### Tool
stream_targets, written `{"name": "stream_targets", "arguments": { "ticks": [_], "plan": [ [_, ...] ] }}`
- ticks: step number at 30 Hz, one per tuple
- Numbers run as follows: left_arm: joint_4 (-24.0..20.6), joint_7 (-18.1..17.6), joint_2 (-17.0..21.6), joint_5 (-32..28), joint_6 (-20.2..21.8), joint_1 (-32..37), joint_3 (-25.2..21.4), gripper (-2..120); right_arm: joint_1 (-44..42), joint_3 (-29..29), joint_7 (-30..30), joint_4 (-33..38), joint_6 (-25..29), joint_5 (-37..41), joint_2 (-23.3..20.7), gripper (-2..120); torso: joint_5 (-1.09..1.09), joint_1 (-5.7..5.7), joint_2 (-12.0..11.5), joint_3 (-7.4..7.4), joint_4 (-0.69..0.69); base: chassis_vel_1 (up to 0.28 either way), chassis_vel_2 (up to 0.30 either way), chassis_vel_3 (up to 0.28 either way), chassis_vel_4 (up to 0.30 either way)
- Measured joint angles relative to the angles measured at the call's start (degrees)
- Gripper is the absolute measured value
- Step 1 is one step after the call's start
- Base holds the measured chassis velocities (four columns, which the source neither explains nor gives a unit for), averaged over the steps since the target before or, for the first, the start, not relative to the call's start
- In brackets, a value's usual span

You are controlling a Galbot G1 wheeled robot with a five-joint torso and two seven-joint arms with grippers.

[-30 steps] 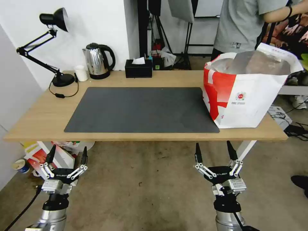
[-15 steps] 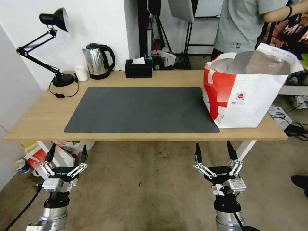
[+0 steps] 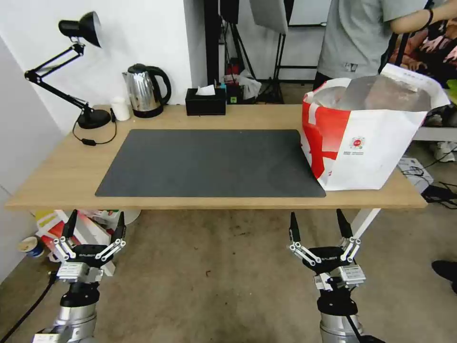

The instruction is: Pick up the trash from the table and place it into the takeout bag.

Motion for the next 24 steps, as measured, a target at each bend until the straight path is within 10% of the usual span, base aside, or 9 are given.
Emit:
{"name": "stream_targets", "arguments": {
  "ticks": [24],
  "plan": [
    [0.0,-0.2,-0.3,0.2,-0.1,0.1,0.3,100,0.0,0.0,0.0,0.0,0.0,0.0,0.0,100,0.0,0.0,0.0,0.0,0.0,0.0,0.0,0.0,0.0]
  ]
}}
